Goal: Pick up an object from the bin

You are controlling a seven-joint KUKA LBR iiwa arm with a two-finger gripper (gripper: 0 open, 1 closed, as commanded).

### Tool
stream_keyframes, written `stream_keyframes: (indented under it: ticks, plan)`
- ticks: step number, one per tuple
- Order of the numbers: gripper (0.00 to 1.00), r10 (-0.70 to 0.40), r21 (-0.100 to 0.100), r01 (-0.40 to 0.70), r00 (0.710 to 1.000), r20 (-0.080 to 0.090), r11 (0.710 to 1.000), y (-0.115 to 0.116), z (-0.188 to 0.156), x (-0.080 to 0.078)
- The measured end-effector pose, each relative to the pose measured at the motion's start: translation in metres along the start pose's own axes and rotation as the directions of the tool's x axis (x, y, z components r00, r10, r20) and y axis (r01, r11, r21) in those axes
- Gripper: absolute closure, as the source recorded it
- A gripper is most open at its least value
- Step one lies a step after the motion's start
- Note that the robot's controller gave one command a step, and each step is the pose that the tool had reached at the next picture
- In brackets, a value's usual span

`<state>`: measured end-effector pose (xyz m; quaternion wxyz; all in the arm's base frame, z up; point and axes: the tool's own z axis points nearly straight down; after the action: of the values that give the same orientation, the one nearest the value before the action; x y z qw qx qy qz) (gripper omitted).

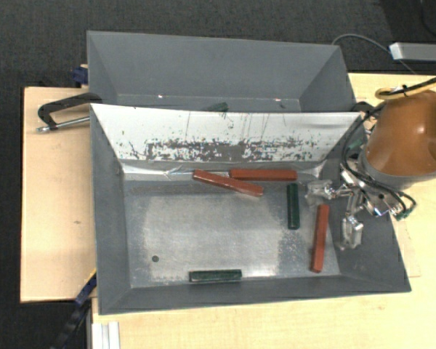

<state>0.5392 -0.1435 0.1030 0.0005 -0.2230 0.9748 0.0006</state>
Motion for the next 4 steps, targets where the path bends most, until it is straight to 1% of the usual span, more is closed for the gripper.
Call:
stream_keyframes:
  ticks: [1, 2, 3, 4]
  plan:
    - [0.00, 0.006, 0.004, -0.006, 1.000, 0.000, 1.000, -0.004, -0.002, 0.003]
    - [0.00, -0.223, 0.001, 0.223, 0.975, 0.000, 0.975, 0.005, 0.020, -0.003]
    - [1.00, -0.845, 0.000, 0.845, 0.535, 0.001, 0.535, 0.019, 0.028, 0.008]
    - [0.00, -0.845, 0.001, 0.845, 0.534, 0.005, 0.534, 0.021, 0.028, 0.007]
